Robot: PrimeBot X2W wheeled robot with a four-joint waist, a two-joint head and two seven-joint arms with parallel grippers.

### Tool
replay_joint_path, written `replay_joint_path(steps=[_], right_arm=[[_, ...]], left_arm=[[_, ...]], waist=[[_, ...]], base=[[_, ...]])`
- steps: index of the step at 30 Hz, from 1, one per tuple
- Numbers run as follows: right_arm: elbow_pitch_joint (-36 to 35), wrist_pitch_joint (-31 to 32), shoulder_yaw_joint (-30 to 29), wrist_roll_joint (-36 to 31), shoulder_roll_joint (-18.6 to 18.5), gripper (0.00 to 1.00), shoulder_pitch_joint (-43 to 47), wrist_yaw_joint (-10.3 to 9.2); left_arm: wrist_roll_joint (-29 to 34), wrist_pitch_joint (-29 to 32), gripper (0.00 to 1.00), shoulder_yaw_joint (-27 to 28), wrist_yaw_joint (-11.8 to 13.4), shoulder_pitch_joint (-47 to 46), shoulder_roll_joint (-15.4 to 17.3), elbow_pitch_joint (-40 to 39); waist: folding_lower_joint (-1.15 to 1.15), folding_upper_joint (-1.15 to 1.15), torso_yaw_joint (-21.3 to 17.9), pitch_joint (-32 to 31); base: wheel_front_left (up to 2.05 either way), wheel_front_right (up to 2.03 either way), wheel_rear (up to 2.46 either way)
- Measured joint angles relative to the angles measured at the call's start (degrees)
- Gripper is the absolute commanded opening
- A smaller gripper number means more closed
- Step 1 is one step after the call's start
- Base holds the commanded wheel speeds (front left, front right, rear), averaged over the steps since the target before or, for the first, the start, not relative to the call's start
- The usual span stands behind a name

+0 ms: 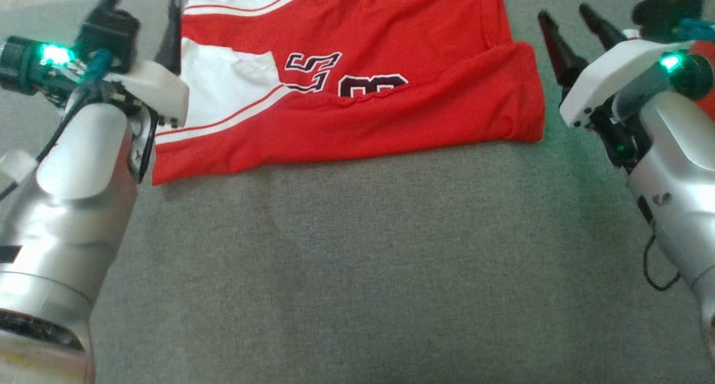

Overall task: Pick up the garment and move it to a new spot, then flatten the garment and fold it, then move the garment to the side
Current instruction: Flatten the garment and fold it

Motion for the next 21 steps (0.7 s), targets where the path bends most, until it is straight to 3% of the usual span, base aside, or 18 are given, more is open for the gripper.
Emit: replay_joint_path(steps=[5, 8, 12, 16, 19, 21], right_arm=[[1.59, -10.03, -3.88, -0.20, 1.24, 1.00, 0.14, 0.00], [0.12, -11.29, -7.97, -2.78, 1.22, 1.00, 1.82, 0.00], [-11.17, -11.37, -22.68, -13.23, 1.87, 1.00, 9.17, 0.00], [-23.05, -11.63, -36.52, -25.03, 8.46, 1.00, 23.11, 0.00], [-29.39, -11.62, -40.18, -31.87, 14.10, 1.00, 33.79, 0.00], [-32.59, -11.62, -41.00, -34.81, 15.61, 1.00, 38.75, 0.00]], left_arm=[[-3.32, -3.79, 1.00, 5.20, 1.87, 1.79, -1.58, -4.60], [-3.42, -3.83, 1.00, 9.23, 3.34, 7.90, -2.12, -14.15], [-2.38, -4.05, 1.00, 15.08, 5.39, 19.18, -3.13, -25.20], [-0.32, -4.05, 1.00, 20.52, 6.14, 30.09, -5.98, -33.93], [2.00, -4.05, 1.00, 22.94, 5.77, 36.05, -8.06, -37.40], [3.15, -4.05, 1.00, 24.46, 5.22, 39.12, -9.55, -38.56]], waist=[[-0.01, 0.00, 0.46, -1.85], [-0.02, 0.00, 0.91, -3.19], [-0.02, 0.00, 1.40, -4.98], [-0.02, 0.00, 1.55, -6.90], [-0.02, 0.00, 1.51, -8.09], [-0.03, 0.00, 1.47, -8.75]], base=[[0.00, 0.00, 0.00], [0.00, 0.00, 0.00], [0.00, 0.00, 0.00], [0.00, 0.00, 0.00], [0.00, 0.00, 0.00], [0.00, 0.00, 0.00]])
